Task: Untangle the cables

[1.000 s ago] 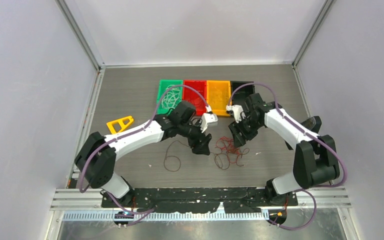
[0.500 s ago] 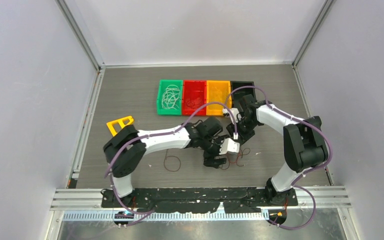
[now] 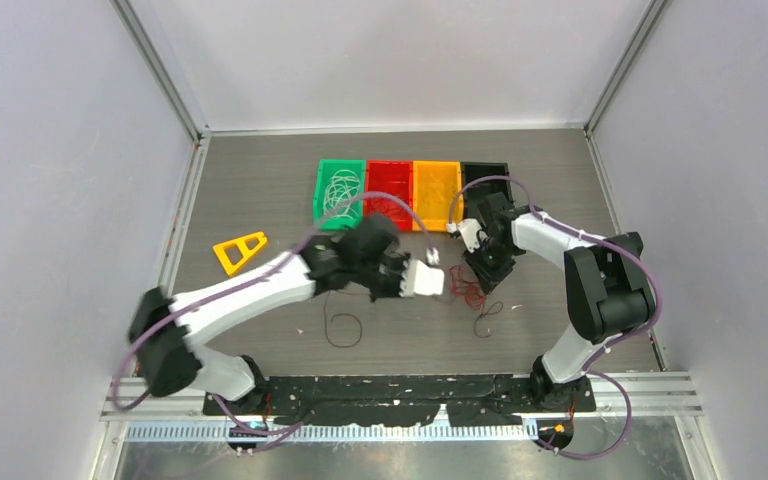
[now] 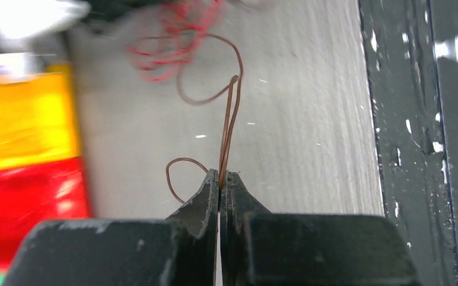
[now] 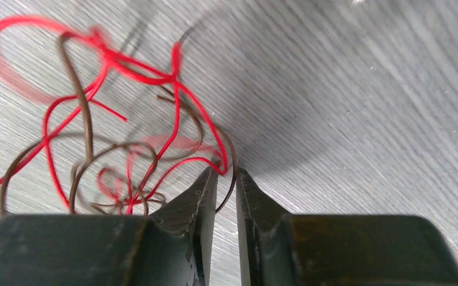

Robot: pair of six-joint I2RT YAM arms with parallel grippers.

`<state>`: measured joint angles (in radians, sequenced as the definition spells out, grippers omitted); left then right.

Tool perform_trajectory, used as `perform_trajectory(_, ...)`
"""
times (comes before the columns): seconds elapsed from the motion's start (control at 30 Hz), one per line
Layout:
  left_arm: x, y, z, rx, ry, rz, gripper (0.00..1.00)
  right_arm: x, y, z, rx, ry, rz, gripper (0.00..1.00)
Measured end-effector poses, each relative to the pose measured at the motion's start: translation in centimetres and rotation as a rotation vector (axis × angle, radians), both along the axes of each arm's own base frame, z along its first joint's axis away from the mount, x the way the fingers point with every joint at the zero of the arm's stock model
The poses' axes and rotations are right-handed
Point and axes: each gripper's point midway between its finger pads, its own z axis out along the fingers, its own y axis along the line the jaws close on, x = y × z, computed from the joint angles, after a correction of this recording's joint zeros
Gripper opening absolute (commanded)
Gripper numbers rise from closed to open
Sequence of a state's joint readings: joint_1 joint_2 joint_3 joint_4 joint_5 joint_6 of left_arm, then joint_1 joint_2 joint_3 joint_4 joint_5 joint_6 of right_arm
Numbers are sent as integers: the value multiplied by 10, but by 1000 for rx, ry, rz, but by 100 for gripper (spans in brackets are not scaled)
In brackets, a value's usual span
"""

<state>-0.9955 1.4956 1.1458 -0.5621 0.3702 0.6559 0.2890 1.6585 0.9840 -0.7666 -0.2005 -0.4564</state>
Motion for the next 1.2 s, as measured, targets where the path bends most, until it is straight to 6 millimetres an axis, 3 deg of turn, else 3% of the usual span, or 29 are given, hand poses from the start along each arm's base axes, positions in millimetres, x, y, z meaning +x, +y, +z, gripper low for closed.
perform_trajectory(0.13,24,34,115,-251,-113,122,0,-1,-8,-4,-40,-12,22,24)
perform_trajectory(0.27,54,88,213,-454,-227,309,0,-1,-10,-5,-53,-26,45,24)
perform_trajectory(0.43,60,128,288,-606,-314,439,0,0,-10,-6,-55,-34,50,23)
perform_trajectory(0.57,48,138,327,-690,-344,452,0,-1,-10,-6,-55,-36,58,13)
perform_trajectory(0.6,44,139,331,-703,-344,447,0,-1,-10,-6,-55,-37,62,8)
perform_trajectory(0.67,40,139,334,-712,-341,437,0,-3,-9,-6,-52,-38,71,6)
perform_trajectory(0.73,37,139,332,-707,-332,432,0,-3,-9,-5,-54,-44,77,16)
perform_trajectory(0.83,35,138,323,-682,-304,419,0,-3,-8,-4,-48,-46,86,43)
perform_trajectory(0.97,35,131,293,-628,-219,401,0,-13,-2,12,16,-27,112,68)
perform_trajectory(1.07,39,123,255,-582,-93,424,0,-11,16,53,134,-88,135,84)
perform_trajectory(1.13,44,117,229,-552,6,459,0,0,35,97,245,-207,159,97)
perform_trajectory(1.2,53,110,199,-511,111,503,0,8,53,143,362,-343,200,99)
